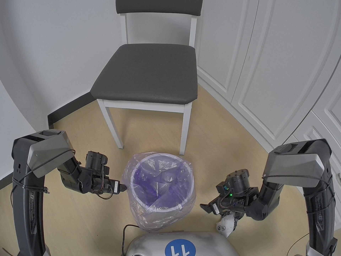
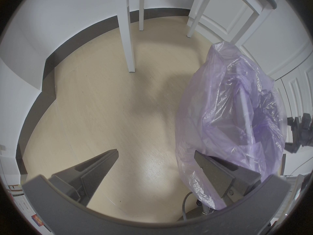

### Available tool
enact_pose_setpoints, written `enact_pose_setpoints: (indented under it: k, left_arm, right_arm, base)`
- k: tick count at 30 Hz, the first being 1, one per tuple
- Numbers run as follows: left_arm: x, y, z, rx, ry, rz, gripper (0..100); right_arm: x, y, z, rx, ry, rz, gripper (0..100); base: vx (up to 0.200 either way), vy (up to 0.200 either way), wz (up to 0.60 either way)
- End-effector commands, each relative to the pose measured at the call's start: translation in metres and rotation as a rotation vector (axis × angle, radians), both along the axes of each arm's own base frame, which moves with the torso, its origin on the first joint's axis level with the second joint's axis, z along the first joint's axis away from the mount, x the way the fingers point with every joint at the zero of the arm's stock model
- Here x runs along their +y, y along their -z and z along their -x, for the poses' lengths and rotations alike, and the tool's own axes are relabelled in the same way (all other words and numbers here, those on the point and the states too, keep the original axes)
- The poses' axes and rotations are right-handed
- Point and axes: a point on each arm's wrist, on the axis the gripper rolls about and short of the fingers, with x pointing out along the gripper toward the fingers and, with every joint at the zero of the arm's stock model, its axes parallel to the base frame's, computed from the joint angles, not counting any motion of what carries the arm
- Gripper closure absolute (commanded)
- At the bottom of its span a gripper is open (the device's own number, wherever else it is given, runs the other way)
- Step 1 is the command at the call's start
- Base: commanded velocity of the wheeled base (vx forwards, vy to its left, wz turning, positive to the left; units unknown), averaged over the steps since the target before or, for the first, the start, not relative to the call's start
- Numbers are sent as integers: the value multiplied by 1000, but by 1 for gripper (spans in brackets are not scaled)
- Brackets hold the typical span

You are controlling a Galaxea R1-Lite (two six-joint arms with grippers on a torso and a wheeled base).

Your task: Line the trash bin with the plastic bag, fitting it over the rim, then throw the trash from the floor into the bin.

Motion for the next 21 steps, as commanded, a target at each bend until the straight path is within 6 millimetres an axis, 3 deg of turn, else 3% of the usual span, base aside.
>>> enact_pose_setpoints:
  k: [1, 12, 21]
  left_arm:
    - [0, -1, 0, -4, -1, 1, 0]
    - [1, 0, -2, -7, -4, 0, 0]
    - [1, 2, -3, -6, -7, -3, 0]
  right_arm:
    - [24, 16, 6, 33, -23, -36, 0]
    - [40, 7, -23, 88, 116, -193, 0]
    - [34, 10, -47, 97, 162, -205, 0]
  base:
    - [0, 0, 0]
    - [0, 0, 0]
    - [0, 0, 0]
